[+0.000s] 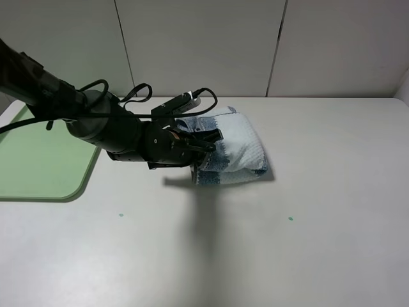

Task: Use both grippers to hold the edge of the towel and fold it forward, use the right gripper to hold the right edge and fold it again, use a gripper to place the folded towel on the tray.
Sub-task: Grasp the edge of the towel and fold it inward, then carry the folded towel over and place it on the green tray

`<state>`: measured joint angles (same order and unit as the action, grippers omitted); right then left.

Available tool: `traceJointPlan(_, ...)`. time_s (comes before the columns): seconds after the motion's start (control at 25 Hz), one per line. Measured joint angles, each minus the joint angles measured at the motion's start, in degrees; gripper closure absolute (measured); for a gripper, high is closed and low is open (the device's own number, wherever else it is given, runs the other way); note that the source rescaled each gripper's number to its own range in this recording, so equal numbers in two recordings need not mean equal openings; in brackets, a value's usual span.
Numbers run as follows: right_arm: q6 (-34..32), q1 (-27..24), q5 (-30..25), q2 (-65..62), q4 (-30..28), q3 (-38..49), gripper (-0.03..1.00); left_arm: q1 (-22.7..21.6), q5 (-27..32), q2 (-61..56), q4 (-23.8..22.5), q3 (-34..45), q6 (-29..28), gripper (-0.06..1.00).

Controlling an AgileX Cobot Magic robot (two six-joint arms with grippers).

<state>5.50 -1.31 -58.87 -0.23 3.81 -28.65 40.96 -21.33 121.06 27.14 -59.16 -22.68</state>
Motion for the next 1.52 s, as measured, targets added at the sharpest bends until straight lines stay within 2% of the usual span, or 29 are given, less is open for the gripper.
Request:
traceJointPlan(0.44, 0.00, 0.00, 0.00, 0.00, 0.00, 0.00, -0.03, 0.00, 1.17, 0.00, -0.35, 0.00, 1.31, 0.90)
traceJointPlan(0.56, 0.00, 0.00, 0.00, 0.00, 0.00, 0.00, -0.03, 0.00, 1.89, 0.00, -0.73, 0.00, 3.91, 0.90)
traceJointPlan(0.76, 0.00, 0.00, 0.00, 0.00, 0.00, 0.00, -0.03, -1.36, 5.91, -1.44, -1.23, 0.00, 12.04, 0.90)
traceJointPlan(0.96, 0.00, 0.00, 0.00, 0.00, 0.01, 0.00, -0.03, -3.93, 10.19, -3.41, -4.30, 0.00, 15.13, 0.90)
traceJointPlan(1.52, 0.00, 0.00, 0.00, 0.00, 0.11, 0.00, -0.03, -13.95, 19.46, -10.61, -15.95, 0.35, 15.58, 0.91)
